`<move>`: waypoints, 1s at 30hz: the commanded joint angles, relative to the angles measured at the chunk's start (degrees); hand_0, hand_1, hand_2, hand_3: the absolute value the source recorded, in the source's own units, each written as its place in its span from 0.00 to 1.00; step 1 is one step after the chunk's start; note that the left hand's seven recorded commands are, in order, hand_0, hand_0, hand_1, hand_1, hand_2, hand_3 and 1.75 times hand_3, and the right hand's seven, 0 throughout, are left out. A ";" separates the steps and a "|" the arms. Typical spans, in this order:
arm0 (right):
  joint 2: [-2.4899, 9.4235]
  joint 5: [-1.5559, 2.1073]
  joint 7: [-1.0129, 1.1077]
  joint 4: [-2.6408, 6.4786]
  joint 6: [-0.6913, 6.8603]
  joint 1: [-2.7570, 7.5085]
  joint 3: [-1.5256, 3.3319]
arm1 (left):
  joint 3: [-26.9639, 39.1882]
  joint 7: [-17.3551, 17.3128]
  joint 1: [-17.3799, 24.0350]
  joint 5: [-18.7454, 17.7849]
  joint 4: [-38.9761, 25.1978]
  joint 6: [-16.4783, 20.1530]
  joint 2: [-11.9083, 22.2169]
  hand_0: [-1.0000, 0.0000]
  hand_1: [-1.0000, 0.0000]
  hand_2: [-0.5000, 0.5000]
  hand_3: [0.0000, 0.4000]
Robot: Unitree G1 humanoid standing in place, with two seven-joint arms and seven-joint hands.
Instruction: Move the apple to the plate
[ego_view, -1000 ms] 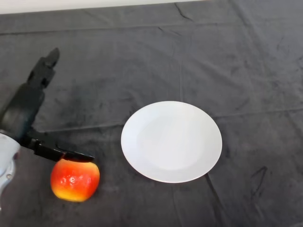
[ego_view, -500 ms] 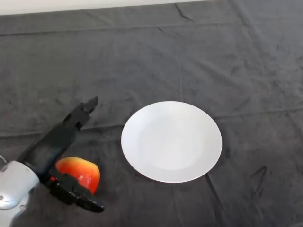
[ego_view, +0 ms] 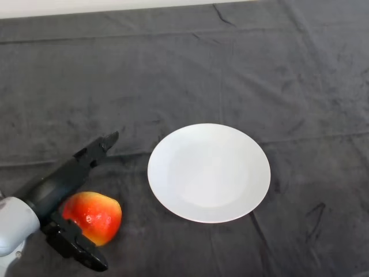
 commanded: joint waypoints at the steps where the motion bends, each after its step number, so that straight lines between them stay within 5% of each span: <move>1: -0.34 0.04 0.29 0.13 0.63 1.74 0.11 | -2.56 -0.98 1.46 2.22 0.24 -1.06 3.83 1.00 1.00 0.50 0.00; 6: -0.34 0.03 0.27 0.20 0.62 1.71 0.10 | -3.32 -1.46 1.82 4.08 1.00 -1.25 4.32 1.00 1.00 0.50 0.00; 7: -0.34 0.03 0.27 0.21 0.61 1.70 0.10 | -3.43 -1.58 1.85 4.37 1.08 -1.23 4.40 0.91 1.00 0.46 0.09; 9: -0.34 0.02 0.26 0.23 0.61 1.69 0.10 | -3.66 -1.89 1.89 4.98 1.24 -1.18 4.55 0.39 0.45 0.47 0.61; 10: -0.34 0.02 0.26 0.24 0.60 1.68 0.10 | -3.72 -2.05 1.89 5.20 1.31 -1.19 4.63 0.23 0.29 0.47 0.77; 11: -0.34 0.02 0.26 0.26 0.60 1.68 0.10 | -3.77 -2.22 1.90 5.44 1.41 -1.23 4.72 0.00 0.00 0.50 1.00; 23: -0.33 0.00 0.23 0.37 0.56 1.62 0.08 | -3.72 -3.75 1.86 7.25 2.96 -2.98 5.25 0.00 0.00 0.50 1.00; 30: -0.33 -0.01 0.22 0.40 0.54 1.61 0.08 | -2.70 -4.54 -1.75 7.00 6.22 -5.07 4.61 0.00 0.00 0.50 1.00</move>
